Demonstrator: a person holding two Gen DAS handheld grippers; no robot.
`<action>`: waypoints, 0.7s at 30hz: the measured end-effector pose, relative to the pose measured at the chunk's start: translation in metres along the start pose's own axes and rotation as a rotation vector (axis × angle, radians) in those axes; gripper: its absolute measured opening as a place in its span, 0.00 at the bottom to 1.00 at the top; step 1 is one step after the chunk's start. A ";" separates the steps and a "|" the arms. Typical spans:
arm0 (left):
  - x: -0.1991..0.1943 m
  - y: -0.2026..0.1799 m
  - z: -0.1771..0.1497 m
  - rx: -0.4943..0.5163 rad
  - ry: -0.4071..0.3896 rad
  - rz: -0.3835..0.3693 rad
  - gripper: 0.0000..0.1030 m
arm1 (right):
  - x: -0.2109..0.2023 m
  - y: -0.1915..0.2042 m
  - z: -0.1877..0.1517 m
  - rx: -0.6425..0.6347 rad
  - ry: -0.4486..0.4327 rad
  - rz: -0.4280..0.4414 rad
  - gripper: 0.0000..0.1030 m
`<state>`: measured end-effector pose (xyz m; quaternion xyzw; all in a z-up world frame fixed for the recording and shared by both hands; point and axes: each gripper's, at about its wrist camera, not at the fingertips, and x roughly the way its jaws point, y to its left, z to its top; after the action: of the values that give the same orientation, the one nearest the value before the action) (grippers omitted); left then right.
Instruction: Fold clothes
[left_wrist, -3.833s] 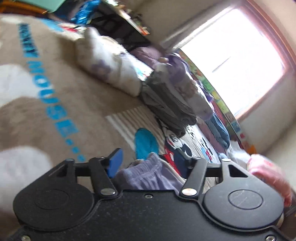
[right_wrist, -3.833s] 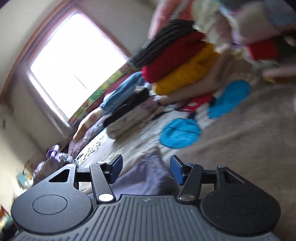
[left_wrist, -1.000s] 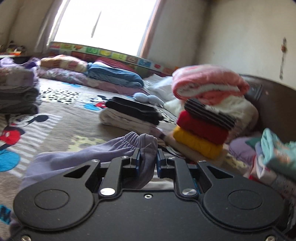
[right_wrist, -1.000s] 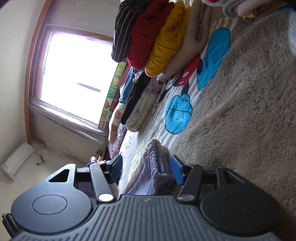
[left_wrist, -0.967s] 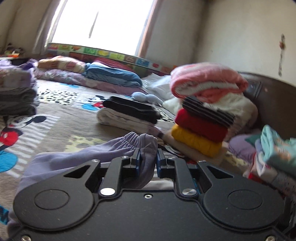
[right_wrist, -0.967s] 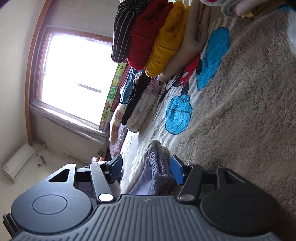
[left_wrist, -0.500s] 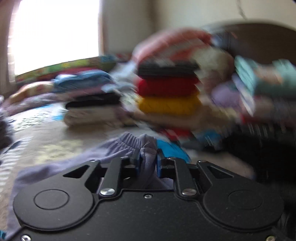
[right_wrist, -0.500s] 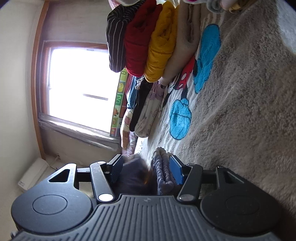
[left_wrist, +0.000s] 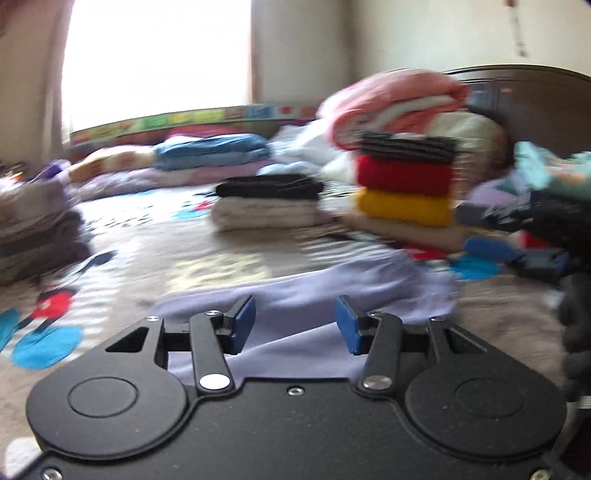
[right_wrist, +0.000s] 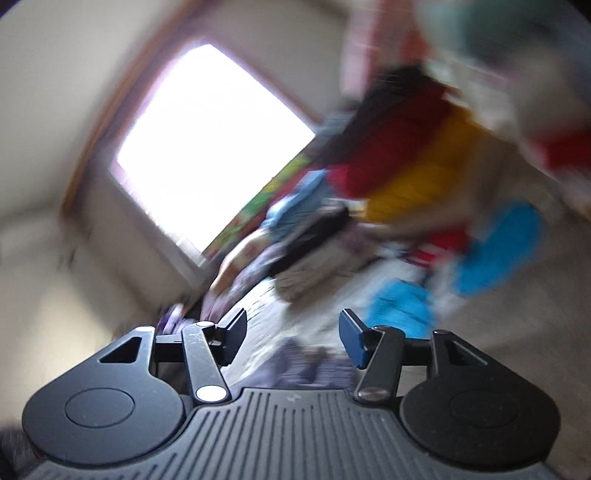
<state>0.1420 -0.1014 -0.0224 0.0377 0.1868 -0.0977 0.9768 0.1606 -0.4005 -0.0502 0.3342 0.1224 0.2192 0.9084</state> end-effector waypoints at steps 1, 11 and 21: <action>0.002 0.002 -0.004 0.000 0.012 0.011 0.37 | 0.009 0.012 -0.002 -0.058 0.030 0.021 0.50; 0.031 -0.047 -0.018 0.180 0.143 -0.063 0.33 | 0.104 0.051 -0.011 -0.247 0.401 0.070 0.46; 0.018 -0.027 -0.014 0.152 0.133 -0.057 0.35 | 0.132 0.030 -0.018 -0.428 0.429 -0.127 0.19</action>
<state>0.1476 -0.1295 -0.0435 0.1129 0.2443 -0.1365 0.9534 0.2598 -0.3067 -0.0535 0.0730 0.2832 0.2482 0.9235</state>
